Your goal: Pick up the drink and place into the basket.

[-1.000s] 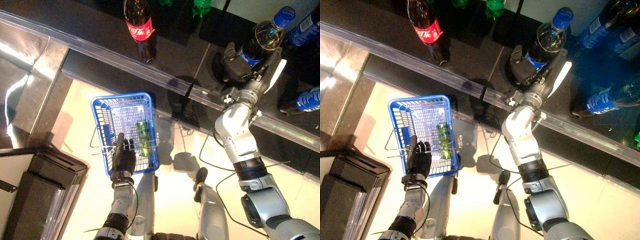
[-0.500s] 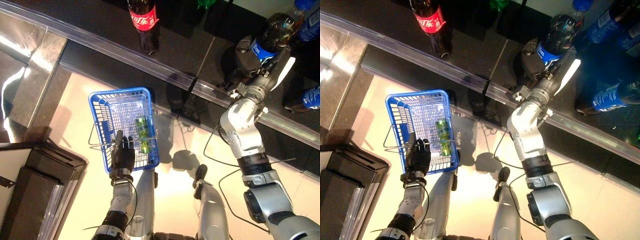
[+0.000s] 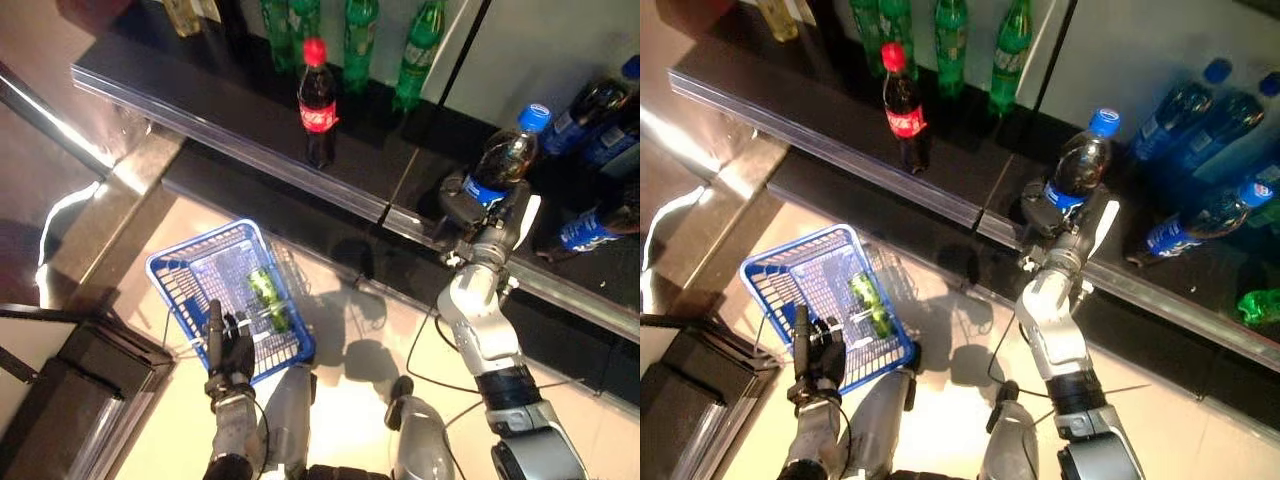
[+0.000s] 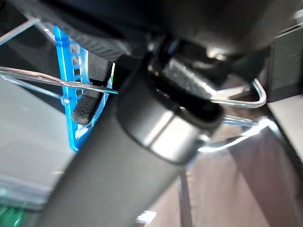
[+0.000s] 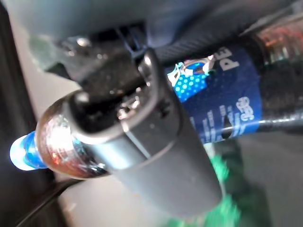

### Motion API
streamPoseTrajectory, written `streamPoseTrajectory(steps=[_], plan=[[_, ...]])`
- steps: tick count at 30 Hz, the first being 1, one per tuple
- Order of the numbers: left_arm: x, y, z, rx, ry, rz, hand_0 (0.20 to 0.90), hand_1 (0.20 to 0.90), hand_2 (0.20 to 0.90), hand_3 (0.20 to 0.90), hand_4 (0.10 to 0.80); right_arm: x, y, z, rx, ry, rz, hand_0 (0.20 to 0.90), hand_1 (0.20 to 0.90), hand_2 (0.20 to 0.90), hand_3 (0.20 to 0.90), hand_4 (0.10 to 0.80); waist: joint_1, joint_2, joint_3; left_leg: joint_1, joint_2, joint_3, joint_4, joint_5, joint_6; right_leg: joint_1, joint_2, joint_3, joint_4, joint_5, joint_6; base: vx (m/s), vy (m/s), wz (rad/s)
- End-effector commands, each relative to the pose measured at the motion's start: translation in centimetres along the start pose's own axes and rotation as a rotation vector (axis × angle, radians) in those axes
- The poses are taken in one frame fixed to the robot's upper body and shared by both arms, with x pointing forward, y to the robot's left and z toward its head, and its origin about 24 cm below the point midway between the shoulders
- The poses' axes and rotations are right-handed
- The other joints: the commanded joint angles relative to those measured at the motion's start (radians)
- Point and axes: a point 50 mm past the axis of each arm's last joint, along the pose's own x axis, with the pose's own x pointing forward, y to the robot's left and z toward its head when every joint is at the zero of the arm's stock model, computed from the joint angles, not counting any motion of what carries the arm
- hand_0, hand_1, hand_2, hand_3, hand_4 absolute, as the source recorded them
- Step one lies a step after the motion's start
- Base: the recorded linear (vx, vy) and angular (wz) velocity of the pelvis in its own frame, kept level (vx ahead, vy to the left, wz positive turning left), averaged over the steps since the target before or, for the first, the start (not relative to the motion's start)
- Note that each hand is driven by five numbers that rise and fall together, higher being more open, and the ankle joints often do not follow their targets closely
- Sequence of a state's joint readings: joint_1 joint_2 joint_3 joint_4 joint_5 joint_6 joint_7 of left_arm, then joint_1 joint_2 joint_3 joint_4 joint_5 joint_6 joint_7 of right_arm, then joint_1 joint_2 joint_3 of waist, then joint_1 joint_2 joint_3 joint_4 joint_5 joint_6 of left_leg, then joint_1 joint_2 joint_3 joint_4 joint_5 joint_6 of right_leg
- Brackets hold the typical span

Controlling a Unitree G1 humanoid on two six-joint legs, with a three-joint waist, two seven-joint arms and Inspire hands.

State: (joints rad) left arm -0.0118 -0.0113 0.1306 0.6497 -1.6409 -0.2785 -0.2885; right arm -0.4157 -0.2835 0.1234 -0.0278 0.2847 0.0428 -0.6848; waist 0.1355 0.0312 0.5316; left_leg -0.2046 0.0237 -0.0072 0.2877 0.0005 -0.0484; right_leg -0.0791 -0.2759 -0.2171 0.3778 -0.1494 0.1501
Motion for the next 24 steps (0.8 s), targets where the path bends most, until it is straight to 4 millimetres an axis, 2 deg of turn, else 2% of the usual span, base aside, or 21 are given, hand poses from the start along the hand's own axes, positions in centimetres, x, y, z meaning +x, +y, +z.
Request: streamPoseTrajectory(steps=[1,7,9,12,16,18,24], plan=[[-0.3,-2.6,6.0,0.224,-0.146,-0.208,0.300,0.300,0.300,0.200,0.100,-0.1,1.3,9.7,0.122,-0.464,0.171,0.300,0.300,0.300,0.200,0.100,0.027,0.003,-0.210,0.007,0.040,-0.056,0.059,0.066,-0.032,0.084,0.024,-0.037,-0.100,0.097,-0.102,0.128,0.041,0.05],[-0.5,-2.5,6.7,0.254,-0.163,-0.200,0.300,0.300,0.300,0.200,0.100,-0.5,1.4,9.3,0.119,-0.441,0.231,0.300,0.300,0.300,0.200,0.100,0.030,0.006,-0.241,0.039,0.042,-0.056,0.036,0.071,-0.035,0.106,0.026,-0.042,-0.107,0.092,-0.100,0.109,0.044,0.11],[-1.2,-2.9,8.3,0.393,-0.136,-0.222,0.300,0.300,0.300,0.200,0.100,-3.1,2.6,8.2,0.137,-0.356,0.466,0.300,0.300,0.300,0.200,0.100,0.044,0.024,-0.326,0.151,0.056,-0.068,-0.052,0.092,-0.051,0.178,0.029,-0.067,-0.119,0.070,-0.099,0.326,0.186,0.29],[-1.3,-3.1,8.4,0.416,-0.124,-0.240,0.300,0.300,0.300,0.200,0.100,-3.7,3.0,8.1,0.160,-0.338,0.517,0.300,0.300,0.300,0.200,0.100,0.047,0.027,-0.337,0.165,0.059,-0.072,-0.068,0.097,-0.053,0.184,0.031,-0.072,-0.119,0.066,-0.100,0.048,0.058,0.20],[-1.4,-5.0,8.3,0.483,-0.080,-0.357,0.300,0.300,0.300,0.200,0.100,-5.7,4.7,8.0,0.256,-0.287,0.731,0.300,0.300,0.300,0.200,0.100,0.064,0.037,-0.359,0.182,0.060,-0.087,-0.104,0.120,-0.058,0.190,0.033,-0.089,-0.125,0.062,-0.100,-0.038,0.079,0.12],[-1.4,-5.3,8.2,0.492,-0.077,-0.373,0.300,0.300,0.300,0.200,0.100,-6.1,5.1,8.0,0.273,-0.276,0.768,0.300,0.300,0.300,0.200,0.100,0.067,0.039,-0.360,0.181,0.059,-0.090,-0.108,0.123,-0.058,0.190,0.032,-0.091,-0.126,0.062,-0.100,-0.028,0.044,0.09],[-1.4,-8.4,7.3,0.565,-0.040,-0.515,0.300,0.300,0.300,0.200,0.100,-8.4,7.0,7.6,0.382,-0.194,0.929,0.300,0.300,0.300,0.200,0.100,0.093,0.037,-0.371,0.177,0.053,-0.109,-0.135,0.131,-0.060,0.187,0.032,-0.112,-0.142,0.068,-0.098,-0.075,0.050,0.07]])
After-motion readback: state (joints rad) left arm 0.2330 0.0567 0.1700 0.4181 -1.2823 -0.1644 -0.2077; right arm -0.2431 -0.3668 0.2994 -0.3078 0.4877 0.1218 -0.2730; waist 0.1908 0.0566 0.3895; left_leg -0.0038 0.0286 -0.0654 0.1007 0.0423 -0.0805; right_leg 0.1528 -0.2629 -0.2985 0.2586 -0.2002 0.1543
